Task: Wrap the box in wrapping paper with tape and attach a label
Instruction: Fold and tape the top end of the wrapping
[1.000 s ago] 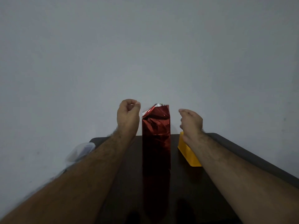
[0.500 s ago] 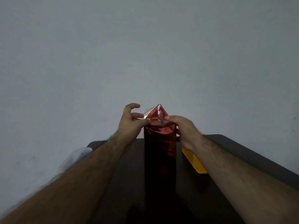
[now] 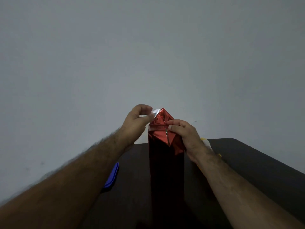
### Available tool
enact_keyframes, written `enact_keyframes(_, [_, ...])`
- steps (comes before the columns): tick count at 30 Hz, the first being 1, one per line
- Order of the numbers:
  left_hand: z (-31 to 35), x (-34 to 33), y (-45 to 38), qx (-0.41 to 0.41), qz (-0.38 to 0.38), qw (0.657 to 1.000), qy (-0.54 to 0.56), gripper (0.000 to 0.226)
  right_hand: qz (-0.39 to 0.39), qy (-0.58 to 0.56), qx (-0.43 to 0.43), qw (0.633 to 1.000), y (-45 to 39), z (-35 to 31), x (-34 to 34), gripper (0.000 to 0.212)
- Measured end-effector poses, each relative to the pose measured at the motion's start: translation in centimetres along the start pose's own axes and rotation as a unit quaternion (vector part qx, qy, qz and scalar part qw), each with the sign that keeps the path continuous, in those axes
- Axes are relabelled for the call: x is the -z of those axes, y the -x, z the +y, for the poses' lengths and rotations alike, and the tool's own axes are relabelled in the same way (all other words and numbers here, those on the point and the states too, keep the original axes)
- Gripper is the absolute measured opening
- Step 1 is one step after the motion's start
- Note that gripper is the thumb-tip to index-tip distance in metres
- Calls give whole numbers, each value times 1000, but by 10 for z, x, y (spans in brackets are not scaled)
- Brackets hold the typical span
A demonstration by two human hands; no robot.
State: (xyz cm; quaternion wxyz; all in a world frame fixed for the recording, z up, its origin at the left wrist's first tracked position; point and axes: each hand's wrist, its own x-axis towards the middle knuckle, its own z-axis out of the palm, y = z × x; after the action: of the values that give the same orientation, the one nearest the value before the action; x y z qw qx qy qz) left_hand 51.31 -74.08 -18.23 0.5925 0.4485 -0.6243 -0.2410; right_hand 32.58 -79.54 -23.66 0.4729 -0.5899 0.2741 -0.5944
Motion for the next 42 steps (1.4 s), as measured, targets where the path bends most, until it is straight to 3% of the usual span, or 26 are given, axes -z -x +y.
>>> enact_keyframes(2, [13,4,-7,19,-15,1000,-14,16,-1,-6,4,1000,-1,4,2,23])
enact_keyframes(5, [28,10,-21,64,-70,993,-73,26,0,-17,14,1000,-3,10,3,21])
enact_keyframes(11, [45,-3,-38,178,-176,954,-167,30,1,-42,30,999,-8,20,1,20])
enact_keyframes(14, [51,-12,-41,196,-161,947,-198,24,-1,-44,34,998,-8,24,1,29])
enact_keyframes(17, [53,-18,-45,199,-150,941,-227,12,2,-26,49,998,-8,25,3,21])
enact_keyframes(25, [57,-37,-45,219,-161,902,-336,47,-3,-4,68,998,-8,24,5,20])
enact_keyframes(30, [71,-55,-37,209,-187,858,-431,40,-4,-14,61,998,-8,24,6,20])
enact_keyframes(33, [69,-57,-45,230,-194,841,-450,8,-6,-15,64,998,-7,24,6,21])
enact_keyframes(35, [66,-57,-51,245,-205,833,-451,25,-4,-16,57,998,-6,23,6,21])
enact_keyframes(40, [72,-53,-53,277,-218,826,-441,17,-11,-25,46,999,-5,21,5,27])
enact_keyframes(42, [74,-51,-52,282,-214,818,-453,24,-13,-26,45,999,-4,21,5,26])
